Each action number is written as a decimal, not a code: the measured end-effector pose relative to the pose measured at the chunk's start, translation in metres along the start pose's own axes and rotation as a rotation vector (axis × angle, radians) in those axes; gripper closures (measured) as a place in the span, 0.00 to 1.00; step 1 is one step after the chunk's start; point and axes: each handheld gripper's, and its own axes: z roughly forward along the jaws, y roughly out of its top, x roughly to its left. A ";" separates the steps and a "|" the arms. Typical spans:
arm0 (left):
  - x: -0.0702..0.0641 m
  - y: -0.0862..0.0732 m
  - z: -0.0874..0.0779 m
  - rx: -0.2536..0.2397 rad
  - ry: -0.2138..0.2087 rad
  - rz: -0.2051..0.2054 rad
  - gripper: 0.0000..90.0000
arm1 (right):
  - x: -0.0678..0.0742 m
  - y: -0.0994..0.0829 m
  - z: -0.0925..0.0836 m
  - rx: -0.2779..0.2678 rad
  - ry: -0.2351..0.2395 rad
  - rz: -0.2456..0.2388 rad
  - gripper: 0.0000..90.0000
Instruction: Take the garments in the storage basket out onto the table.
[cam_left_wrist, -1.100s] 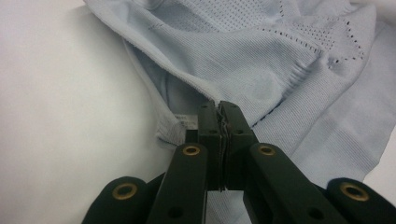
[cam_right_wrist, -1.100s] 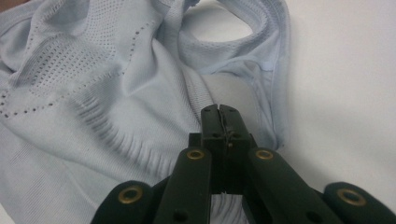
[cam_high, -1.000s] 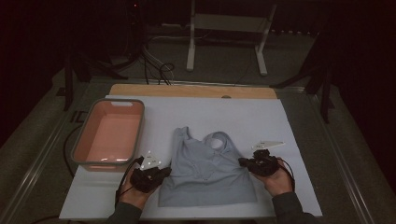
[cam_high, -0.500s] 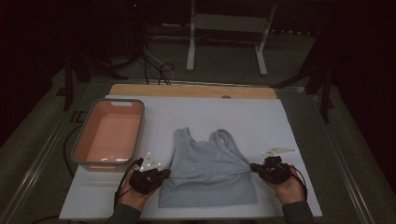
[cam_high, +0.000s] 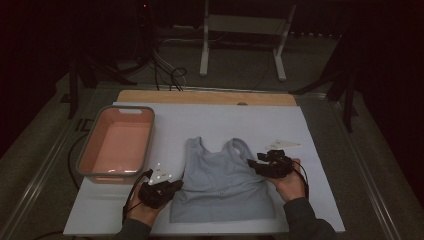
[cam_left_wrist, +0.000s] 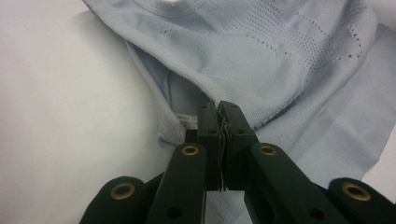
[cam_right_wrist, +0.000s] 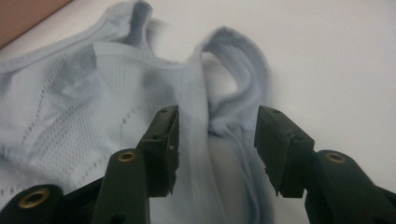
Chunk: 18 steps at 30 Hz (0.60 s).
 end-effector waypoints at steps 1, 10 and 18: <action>0.000 0.000 0.000 -0.009 -0.003 0.001 0.99 | 0.001 0.002 0.002 -0.005 -0.003 -0.003 0.55; -0.001 0.000 -0.001 -0.021 -0.008 0.000 0.99 | 0.004 0.018 0.017 -0.054 0.054 0.042 0.52; -0.001 0.000 0.000 -0.022 -0.009 -0.004 0.99 | 0.008 0.034 0.029 -0.092 0.089 0.080 0.51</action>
